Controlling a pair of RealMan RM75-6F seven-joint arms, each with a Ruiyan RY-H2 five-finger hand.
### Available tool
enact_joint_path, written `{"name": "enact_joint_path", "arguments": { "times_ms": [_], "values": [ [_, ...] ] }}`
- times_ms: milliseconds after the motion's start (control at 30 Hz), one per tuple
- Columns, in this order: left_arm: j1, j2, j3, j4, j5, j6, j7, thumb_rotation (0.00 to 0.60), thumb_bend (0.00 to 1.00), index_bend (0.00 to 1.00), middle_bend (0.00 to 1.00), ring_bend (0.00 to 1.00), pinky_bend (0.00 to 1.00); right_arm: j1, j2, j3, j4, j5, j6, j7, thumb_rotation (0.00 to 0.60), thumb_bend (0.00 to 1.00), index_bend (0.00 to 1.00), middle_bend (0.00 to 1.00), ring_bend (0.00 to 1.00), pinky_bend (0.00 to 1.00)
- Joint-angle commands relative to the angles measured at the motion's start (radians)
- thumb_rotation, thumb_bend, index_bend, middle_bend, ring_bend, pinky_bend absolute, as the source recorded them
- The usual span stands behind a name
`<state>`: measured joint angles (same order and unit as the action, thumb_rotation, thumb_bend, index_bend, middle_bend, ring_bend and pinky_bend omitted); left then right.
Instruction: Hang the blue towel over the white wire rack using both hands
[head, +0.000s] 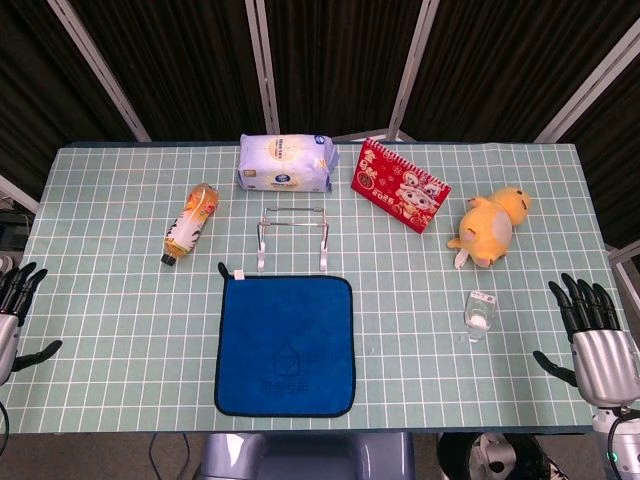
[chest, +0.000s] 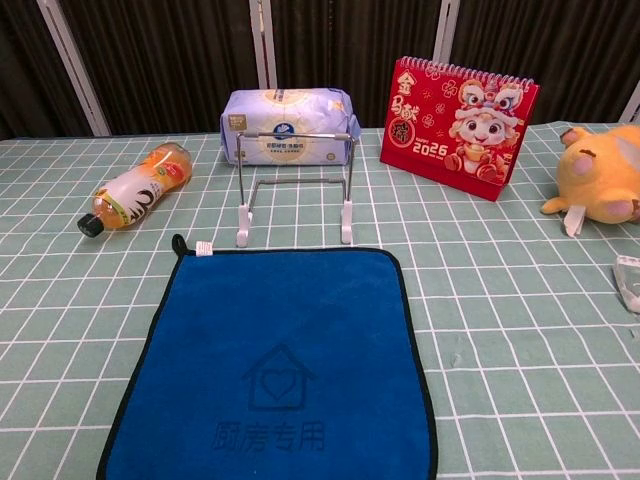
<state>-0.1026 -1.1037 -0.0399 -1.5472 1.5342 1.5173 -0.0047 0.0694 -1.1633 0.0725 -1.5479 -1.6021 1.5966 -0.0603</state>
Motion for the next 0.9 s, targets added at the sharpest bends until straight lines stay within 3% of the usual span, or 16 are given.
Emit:
{"name": "enact_joint_path", "arguments": {
  "times_ms": [33,233,367,667,900],
  "values": [
    [0.001,-0.004,-0.002,0.004,0.006,0.009,0.004,0.600,0.00,0.00,0.00,0.00,0.00,0.000,0.002,0.000,-0.003,0.002,0.000,-0.004,0.600,0.00,0.00,0.00,0.00,0.00],
    [0.000,-0.011,-0.005,0.006,0.002,0.008,0.013,0.600,0.00,0.00,0.00,0.00,0.00,0.004,-0.004,-0.004,0.003,0.002,-0.013,-0.011,0.600,0.00,0.00,0.00,0.00,0.00],
    [-0.001,-0.008,-0.010,0.003,-0.006,0.005,0.009,0.600,0.00,0.00,0.00,0.00,0.00,0.046,-0.017,-0.023,0.030,-0.037,-0.078,-0.010,0.600,0.00,0.00,0.00,0.00,0.00],
    [-0.022,-0.010,-0.015,-0.030,-0.046,-0.051,0.084,0.600,0.00,0.00,0.00,0.00,0.00,0.357,-0.040,-0.071,0.164,-0.266,-0.390,0.193,0.600,0.00,0.00,0.00,0.00,0.00],
    [-0.024,-0.026,-0.025,-0.033,-0.076,-0.056,0.136,0.600,0.00,0.00,0.00,0.00,0.00,0.516,-0.154,-0.058,0.247,-0.314,-0.553,0.110,0.600,0.09,0.00,0.00,0.00,0.00]
  ]
}}
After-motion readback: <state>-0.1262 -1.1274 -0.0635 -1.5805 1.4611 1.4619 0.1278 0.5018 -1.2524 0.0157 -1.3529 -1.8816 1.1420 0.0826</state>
